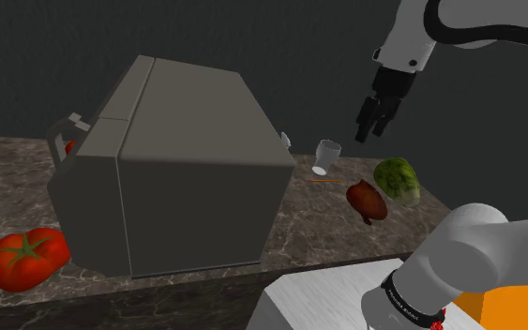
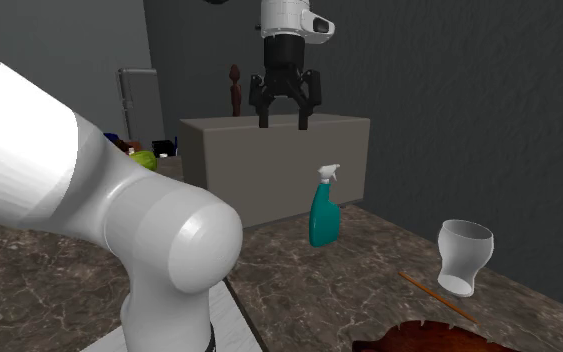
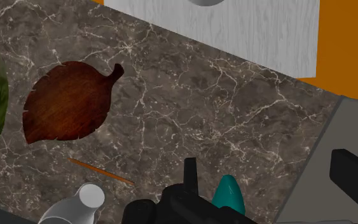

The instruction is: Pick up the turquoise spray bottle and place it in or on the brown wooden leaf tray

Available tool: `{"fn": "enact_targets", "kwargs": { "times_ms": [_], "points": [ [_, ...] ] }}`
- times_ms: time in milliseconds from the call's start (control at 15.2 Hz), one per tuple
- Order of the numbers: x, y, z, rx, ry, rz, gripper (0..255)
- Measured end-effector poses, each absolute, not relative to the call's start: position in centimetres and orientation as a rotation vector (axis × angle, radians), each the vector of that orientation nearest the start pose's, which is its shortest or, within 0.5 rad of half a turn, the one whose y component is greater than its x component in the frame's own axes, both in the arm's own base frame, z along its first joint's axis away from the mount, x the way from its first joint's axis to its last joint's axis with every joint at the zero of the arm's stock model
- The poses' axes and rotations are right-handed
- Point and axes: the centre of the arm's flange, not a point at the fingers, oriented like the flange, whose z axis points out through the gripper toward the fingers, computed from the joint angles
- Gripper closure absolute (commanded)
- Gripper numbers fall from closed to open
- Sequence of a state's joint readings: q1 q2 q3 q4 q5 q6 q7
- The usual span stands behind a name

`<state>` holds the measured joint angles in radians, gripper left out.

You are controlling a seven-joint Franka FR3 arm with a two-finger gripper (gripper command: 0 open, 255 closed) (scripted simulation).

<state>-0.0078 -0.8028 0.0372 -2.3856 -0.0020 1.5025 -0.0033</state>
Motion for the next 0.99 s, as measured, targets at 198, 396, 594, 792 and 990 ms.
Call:
{"fn": "enact_targets", "kwargs": {
  "times_ms": [198,396,594,792,990],
  "points": [
    [30.5,1.4,56.7,-3.173,-0.018,0.114,0],
    [33.2,2.3,54.3,-3.185,0.012,0.079,0],
    [36.1,3.1,52.6,-3.197,0.046,0.039,0],
    [38.9,3.4,50.6,-3.209,0.081,-0.002,0],
    [42.0,4.0,48.3,-3.218,0.115,-0.044,0]
  ]
}}
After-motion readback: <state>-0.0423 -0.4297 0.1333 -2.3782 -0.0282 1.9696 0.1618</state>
